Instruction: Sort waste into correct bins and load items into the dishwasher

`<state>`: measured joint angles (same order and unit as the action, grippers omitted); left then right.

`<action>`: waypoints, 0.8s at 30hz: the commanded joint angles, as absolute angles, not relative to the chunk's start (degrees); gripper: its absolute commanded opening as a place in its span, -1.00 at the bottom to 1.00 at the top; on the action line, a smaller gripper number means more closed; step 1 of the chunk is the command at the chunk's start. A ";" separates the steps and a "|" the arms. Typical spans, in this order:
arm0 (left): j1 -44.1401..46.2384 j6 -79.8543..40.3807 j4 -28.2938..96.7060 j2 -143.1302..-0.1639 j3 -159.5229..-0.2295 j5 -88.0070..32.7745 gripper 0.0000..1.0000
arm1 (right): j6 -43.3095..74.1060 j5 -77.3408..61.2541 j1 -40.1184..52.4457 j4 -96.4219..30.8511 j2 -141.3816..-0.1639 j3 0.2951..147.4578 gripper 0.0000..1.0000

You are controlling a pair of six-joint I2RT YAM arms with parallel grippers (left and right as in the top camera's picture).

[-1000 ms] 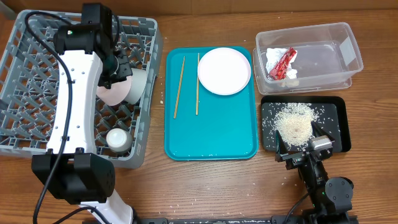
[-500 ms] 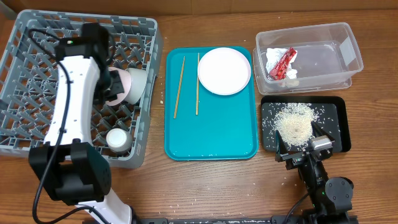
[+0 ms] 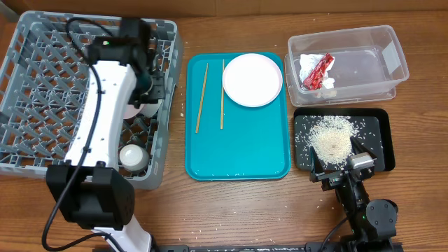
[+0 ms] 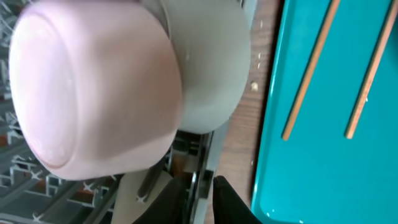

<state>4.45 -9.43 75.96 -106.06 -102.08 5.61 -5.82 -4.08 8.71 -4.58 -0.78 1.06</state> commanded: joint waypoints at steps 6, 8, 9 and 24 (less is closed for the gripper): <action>0.60 -10.31 73.78 -106.96 -103.59 10.55 -0.63 | -5.85 -3.95 9.04 -4.34 -0.16 0.45 1.00; -0.60 -10.28 73.93 -107.57 -103.59 12.45 -0.63 | -5.85 -3.95 9.04 -4.34 -0.16 0.45 1.00; -1.06 -10.28 74.11 -107.72 -103.59 12.99 -0.63 | -5.85 -3.95 9.04 -4.34 -0.16 0.45 1.00; 0.14 -6.52 74.26 -107.74 -103.61 6.20 -0.79 | -5.85 -3.95 9.04 -4.34 -0.16 0.45 1.00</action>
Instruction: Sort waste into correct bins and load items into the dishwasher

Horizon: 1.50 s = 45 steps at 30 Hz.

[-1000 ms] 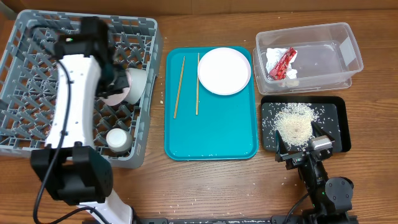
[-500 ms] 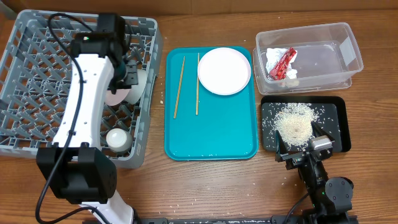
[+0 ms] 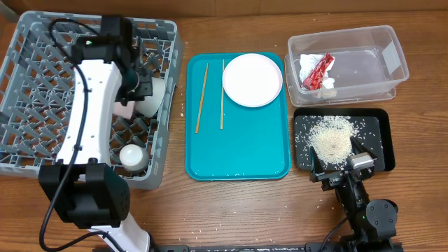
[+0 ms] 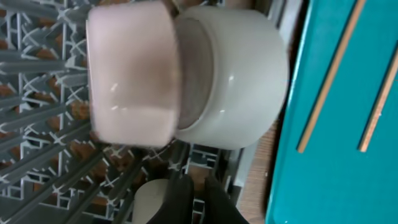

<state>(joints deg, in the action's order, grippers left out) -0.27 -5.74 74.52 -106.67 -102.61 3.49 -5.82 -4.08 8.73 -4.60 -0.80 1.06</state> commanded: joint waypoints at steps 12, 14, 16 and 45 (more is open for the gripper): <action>1.43 -5.82 76.58 -104.31 -103.68 -6.74 -0.63 | -5.85 -3.95 9.04 -4.34 -0.16 0.45 1.00; 4.56 -6.00 76.64 -103.61 -103.68 -7.53 -0.56 | -5.85 -3.95 9.04 -4.34 -0.16 0.45 1.00; 8.29 -6.94 76.44 -103.70 -103.59 -6.96 -0.34 | -5.85 -3.95 9.04 -4.34 -0.16 0.45 1.00; 23.83 -22.20 43.79 -123.35 -85.82 -4.49 -0.46 | -5.85 -3.95 9.04 -4.34 -0.16 0.45 1.00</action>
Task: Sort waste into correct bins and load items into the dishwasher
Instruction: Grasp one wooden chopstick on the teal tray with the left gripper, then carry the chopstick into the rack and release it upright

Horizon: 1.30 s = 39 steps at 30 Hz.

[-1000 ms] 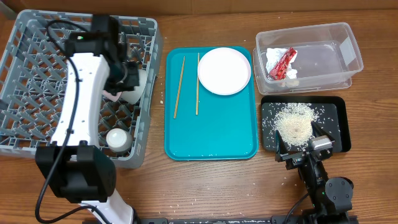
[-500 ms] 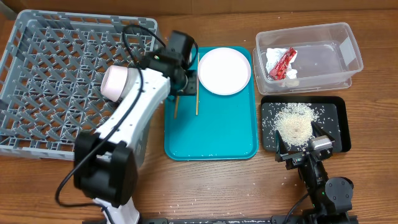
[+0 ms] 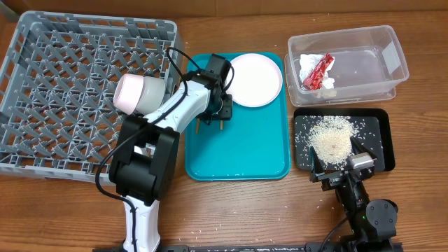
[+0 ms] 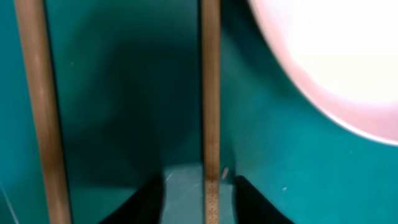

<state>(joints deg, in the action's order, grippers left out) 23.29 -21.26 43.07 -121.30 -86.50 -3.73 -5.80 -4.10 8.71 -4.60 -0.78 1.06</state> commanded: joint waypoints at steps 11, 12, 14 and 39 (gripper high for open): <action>21.30 -21.93 56.69 -113.84 -90.70 -3.88 -0.92 | -5.85 -3.95 9.04 -4.34 -0.16 0.45 1.00; 20.91 -20.62 57.78 -112.01 -91.35 -3.88 -0.92 | -5.85 -3.95 9.04 -4.34 -0.16 0.45 1.00; 20.16 -16.60 59.94 -107.39 -92.75 -3.36 -0.92 | -5.85 -3.95 9.04 -4.34 -0.16 0.45 1.00; -9.91 13.85 63.16 -98.96 -90.24 8.27 -0.92 | -5.85 -3.95 9.04 -4.34 -0.16 0.45 1.00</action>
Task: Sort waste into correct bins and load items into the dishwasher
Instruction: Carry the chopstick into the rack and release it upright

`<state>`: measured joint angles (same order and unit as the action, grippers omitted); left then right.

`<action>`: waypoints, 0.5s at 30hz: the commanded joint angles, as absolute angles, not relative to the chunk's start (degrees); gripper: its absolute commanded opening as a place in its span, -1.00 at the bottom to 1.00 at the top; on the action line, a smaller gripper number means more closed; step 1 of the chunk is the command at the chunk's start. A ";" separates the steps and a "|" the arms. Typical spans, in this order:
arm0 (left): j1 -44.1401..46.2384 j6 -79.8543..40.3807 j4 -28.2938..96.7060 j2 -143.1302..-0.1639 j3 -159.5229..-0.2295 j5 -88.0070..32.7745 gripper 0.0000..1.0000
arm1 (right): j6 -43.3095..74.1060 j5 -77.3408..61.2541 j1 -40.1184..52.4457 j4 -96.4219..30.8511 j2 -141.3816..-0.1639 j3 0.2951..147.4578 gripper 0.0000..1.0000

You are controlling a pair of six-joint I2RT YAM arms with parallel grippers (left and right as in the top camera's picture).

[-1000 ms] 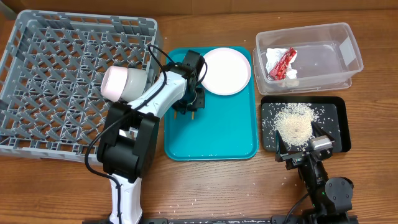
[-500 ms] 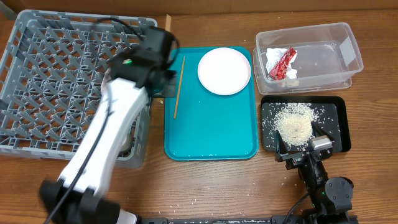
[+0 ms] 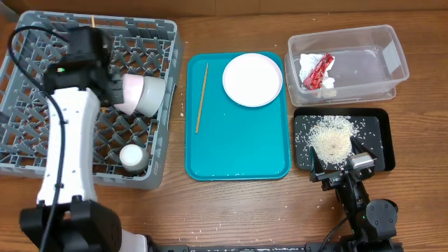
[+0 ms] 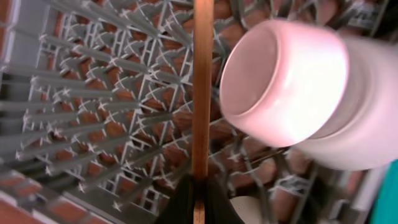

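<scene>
My left gripper (image 3: 93, 36) hangs over the back of the grey dish rack (image 3: 140, 24), shut on a wooden chopstick (image 4: 200, 93) that runs straight out from the fingertips (image 4: 184, 198); its far tip (image 3: 92, 21) shows near the rack's back rim. A second chopstick (image 3: 201, 98) lies on the teal tray (image 3: 238, 157) beside a white plate (image 3: 252, 79). A pink cup (image 4: 283, 81) lies nested in a white cup (image 4: 367, 130) in the rack. My right gripper (image 3: 337, 171) rests at the black tray's front edge; its jaws are not readable.
A small white cup (image 3: 133, 155) stands in the rack's front right. A clear bin (image 3: 392, 49) at back right holds a red wrapper (image 3: 319, 71) and crumpled napkin. The black tray (image 3: 374, 126) carries a heap of rice (image 3: 330, 138).
My left gripper was open astride the right-hand chopstick on the teal tray. Now it is shut on that chopstick over the rack, and one chopstick lies on the tray.
My left gripper was first close against the pink and white cups at the rack's right side. Then it stood back with the cups lying nested in the rack. Then it straddled a chopstick on the tray, open, and now holds it over the rack.
</scene>
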<state>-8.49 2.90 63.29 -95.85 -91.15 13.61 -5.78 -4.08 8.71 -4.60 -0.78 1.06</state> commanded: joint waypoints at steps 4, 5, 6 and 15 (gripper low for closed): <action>-12.16 14.57 63.26 -104.18 -90.24 9.43 -0.92 | -5.85 -3.95 9.04 -4.34 -0.16 0.45 0.99; -12.67 14.57 63.37 -105.71 -90.24 9.80 -0.92 | -5.85 -3.95 9.04 -4.34 -0.16 0.45 0.99; -13.15 14.44 63.44 -107.20 -90.24 10.39 -0.92 | -5.85 -3.95 9.04 -4.34 -0.16 0.45 1.00; -14.94 11.31 63.48 -112.95 -90.28 12.01 -0.92 | -5.85 -3.95 9.04 -4.34 -0.16 0.45 1.00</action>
